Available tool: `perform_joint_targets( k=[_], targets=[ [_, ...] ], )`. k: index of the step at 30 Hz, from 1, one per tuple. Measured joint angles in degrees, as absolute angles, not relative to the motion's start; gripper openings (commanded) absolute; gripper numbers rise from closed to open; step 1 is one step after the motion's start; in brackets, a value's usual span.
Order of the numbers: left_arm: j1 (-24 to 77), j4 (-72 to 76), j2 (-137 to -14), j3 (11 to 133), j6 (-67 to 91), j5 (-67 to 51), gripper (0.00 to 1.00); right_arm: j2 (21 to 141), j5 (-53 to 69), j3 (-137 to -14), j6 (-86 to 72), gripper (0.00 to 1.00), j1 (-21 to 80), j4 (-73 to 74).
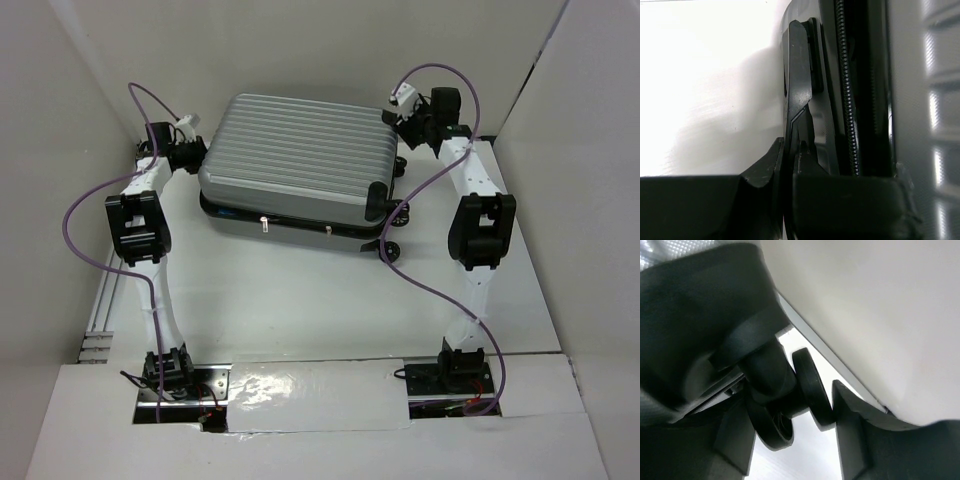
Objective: Pack the luggage
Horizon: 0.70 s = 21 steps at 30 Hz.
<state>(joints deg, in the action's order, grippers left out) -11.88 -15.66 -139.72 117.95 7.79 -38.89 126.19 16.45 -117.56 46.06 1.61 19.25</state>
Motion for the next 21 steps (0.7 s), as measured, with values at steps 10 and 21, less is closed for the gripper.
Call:
perform_joint_targets(
  k=[10,21],
  targets=[
    [-12.0,-13.7,-138.5,115.6,9.8,-38.1,0.00,125.5,4.4,-123.2,33.6,1.00,4.5,17.1],
    [-12.0,-10.9,-131.4,104.8,15.8,-30.7,0.00,96.7,6.0,-106.1,14.1,0.98,9.3,15.0]
  ],
)
